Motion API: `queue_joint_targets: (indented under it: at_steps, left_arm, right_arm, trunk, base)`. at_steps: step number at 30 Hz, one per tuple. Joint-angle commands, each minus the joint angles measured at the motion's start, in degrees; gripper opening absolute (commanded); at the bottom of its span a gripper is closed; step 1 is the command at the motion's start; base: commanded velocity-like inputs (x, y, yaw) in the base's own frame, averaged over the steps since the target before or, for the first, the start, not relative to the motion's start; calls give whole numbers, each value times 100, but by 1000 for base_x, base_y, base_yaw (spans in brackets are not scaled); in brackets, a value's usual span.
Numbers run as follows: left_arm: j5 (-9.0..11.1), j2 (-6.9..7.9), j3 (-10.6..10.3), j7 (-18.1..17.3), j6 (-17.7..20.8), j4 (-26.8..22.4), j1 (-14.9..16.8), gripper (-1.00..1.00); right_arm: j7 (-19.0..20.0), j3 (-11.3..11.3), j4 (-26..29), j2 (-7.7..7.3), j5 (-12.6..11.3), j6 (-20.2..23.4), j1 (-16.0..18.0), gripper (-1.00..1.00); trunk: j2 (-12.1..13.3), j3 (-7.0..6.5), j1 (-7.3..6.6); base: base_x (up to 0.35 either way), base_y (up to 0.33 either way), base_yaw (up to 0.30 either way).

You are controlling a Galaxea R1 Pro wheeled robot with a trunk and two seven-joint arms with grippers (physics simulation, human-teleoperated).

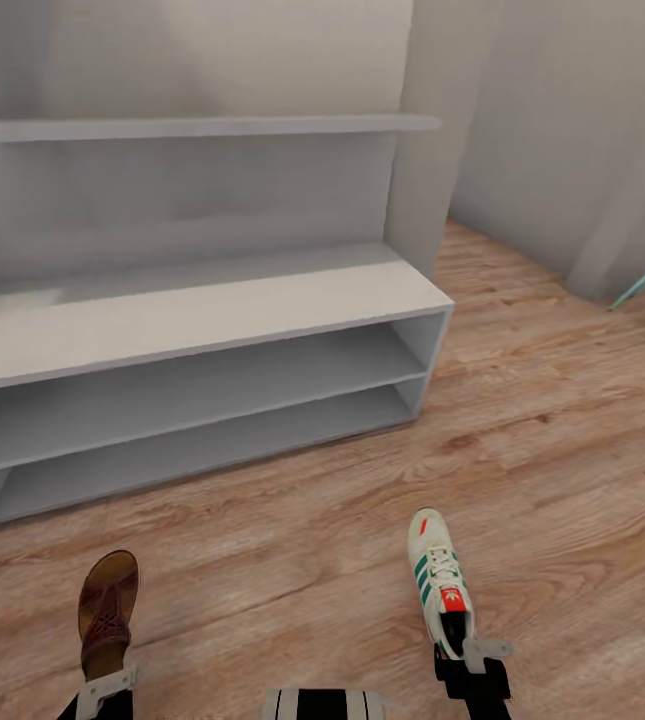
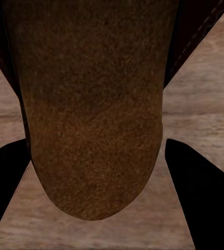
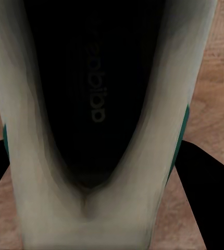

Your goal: Pick up the two gym shoes and the two sandals from the corridor floor and place them onto the hallstand (shoe rack) in the corridor, making sure they are on the rack and not on the floor. Arrange them so the two gym shoes are next to each other and the two sandals are next to each other.

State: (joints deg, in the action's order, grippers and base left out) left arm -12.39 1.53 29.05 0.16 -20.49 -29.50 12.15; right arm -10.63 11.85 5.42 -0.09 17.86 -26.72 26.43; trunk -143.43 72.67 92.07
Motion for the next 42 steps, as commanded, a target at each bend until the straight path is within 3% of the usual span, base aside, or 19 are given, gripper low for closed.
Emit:
queue_joint_targets:
  at_steps: [1, 13, 28, 42]
  left_arm:
    - [-62, -3, 31, 11, -25, 6, 7, -100]
    - [-71, -3, 31, 11, -25, 6, 7, -100]
    - [-79, -12, 25, 11, -25, 6, 7, -100]
    - [-71, -12, 29, 11, -25, 6, 7, -100]
  right_arm:
    - [-20, 37, -6, 0, 59, -17, 3, -100]
    - [-26, 37, -6, 8, 53, -17, 3, -100]
    - [-27, 37, -5, 27, 53, -17, 3, -100]
    - [17, 37, 3, 2, 60, -10, 3, -100]
  trunk:
    - [-1, 9, -1]
    - [-1, 73, -1]
    - [-1, 141, -1]
    - [-1, 190, -1]
  base:
    - [0, 0, 244]
    - [0, -4, 244]
    - [0, -230, 254]
    - [0, -26, 195]
